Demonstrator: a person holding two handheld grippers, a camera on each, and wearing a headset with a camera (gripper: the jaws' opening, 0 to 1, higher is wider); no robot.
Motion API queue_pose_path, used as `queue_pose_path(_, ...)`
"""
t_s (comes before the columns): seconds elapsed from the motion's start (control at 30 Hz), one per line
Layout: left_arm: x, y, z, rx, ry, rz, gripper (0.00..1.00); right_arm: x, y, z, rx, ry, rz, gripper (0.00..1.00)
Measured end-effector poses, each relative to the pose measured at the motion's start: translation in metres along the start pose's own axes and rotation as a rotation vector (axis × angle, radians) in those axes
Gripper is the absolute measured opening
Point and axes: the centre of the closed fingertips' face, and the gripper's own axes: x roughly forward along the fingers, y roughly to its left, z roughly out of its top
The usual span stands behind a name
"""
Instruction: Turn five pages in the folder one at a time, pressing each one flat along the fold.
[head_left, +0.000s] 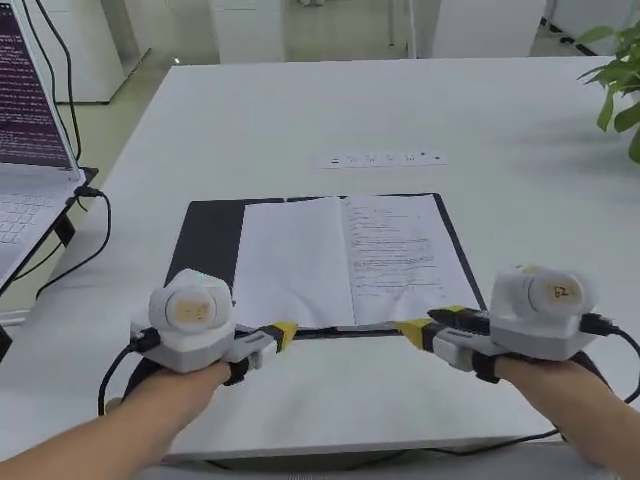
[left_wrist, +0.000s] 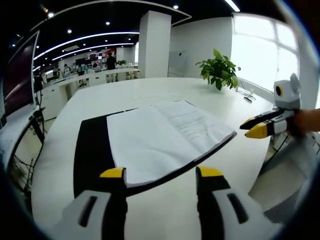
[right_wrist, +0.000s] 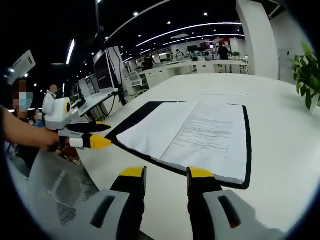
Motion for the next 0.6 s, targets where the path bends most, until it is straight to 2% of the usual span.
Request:
queue_pose_path(0.13,-0.008,0.000,0.002,-0.004,0.010,-0.002,0.58,-0.009,-0.005,0.001,0.010,-0.009,0.006,0.42)
queue_pose_path(0.23,-0.013,-0.003,0.003,-0.015,0.017,-0.013,0.62,-0.018,-0.009,0.005,0.009,-0.030,0.004,0.45)
queue_pose_path(0.33,-0.018,-0.005,0.006,-0.005,0.017,-0.017,0.63,-0.024,-0.013,0.006,0.001,-0.037,-0.006,0.48)
queue_pose_path(0.6,-0.031,-0.006,0.014,-0.025,0.014,-0.025,0.70,-0.037,-0.020,0.007,-0.007,-0.044,-0.016,0.57)
